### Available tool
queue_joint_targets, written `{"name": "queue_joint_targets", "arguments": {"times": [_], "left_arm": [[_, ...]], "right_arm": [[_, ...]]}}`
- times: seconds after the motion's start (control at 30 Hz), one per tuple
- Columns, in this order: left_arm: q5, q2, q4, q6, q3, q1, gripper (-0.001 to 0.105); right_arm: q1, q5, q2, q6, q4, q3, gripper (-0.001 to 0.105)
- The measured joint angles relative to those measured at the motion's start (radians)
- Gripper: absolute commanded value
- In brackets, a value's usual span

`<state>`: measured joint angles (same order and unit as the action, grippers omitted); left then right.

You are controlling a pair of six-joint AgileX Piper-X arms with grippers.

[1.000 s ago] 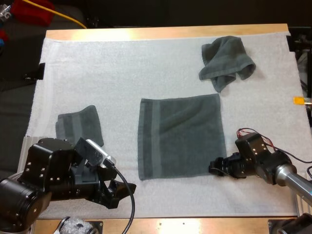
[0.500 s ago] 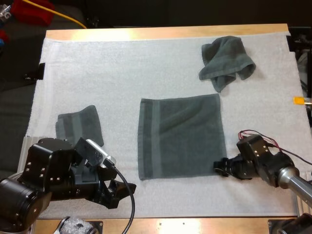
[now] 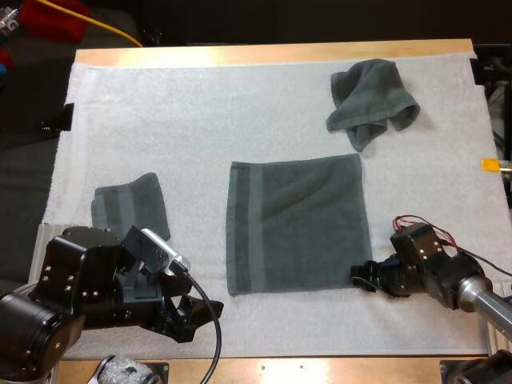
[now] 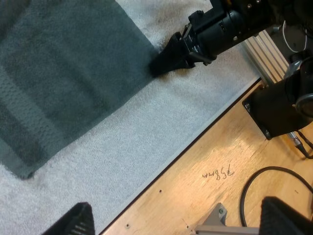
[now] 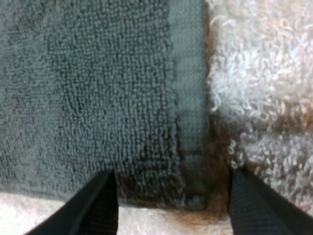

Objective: Pick towel from pile, fold and stack

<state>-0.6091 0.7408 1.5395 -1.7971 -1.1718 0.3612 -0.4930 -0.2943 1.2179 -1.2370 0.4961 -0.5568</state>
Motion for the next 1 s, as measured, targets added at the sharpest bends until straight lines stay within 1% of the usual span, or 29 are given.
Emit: {"name": "queue_joint_targets", "arguments": {"times": [0.1, 0.17, 0.23, 0.4, 0.43, 0.57, 0.73, 0.83, 0.9, 1.0], "left_arm": [[0.0, 0.0, 0.0, 0.0, 0.0, 0.0, 0.065], [0.0, 0.0, 0.0, 0.0, 0.0, 0.0, 0.065], [0.0, 0.0, 0.0, 0.0, 0.0, 0.0, 0.065], [0.0, 0.0, 0.0, 0.0, 0.0, 0.0, 0.065], [0.0, 0.0, 0.0, 0.0, 0.0, 0.0, 0.065], [0.0, 0.0, 0.0, 0.0, 0.0, 0.0, 0.065], [0.0, 0.0, 0.0, 0.0, 0.0, 0.0, 0.065], [0.0, 0.0, 0.0, 0.019, 0.0, 0.0, 0.066], [-0.003, 0.0, -0.013, 0.022, 0.01, 0.0, 0.066], [-0.003, 0.0, -0.051, 0.023, 0.046, 0.0, 0.066]], "right_arm": [[0.0, 0.0, 0.0, 0.003, -0.004, 0.0, 0.036], [0.0, -0.001, 0.0, 0.005, -0.007, 0.006, 0.03], [0.0, -0.001, 0.0, 0.006, -0.007, 0.008, 0.028], [0.0, -0.001, 0.0, 0.006, -0.007, 0.009, 0.027], [0.0, -0.001, 0.0, 0.006, -0.007, 0.009, 0.024], [0.0, -0.001, 0.0, -0.005, -0.007, 0.009, 0.001], [0.0, -0.001, 0.0, -0.005, -0.007, 0.009, 0.001], [0.0, 0.001, 0.0, -0.01, -0.007, 0.009, 0.001], [0.0, 0.012, -0.011, -0.01, -0.006, 0.009, 0.001], [0.0, 0.04, -0.043, -0.01, 0.006, 0.01, 0.001]]}}
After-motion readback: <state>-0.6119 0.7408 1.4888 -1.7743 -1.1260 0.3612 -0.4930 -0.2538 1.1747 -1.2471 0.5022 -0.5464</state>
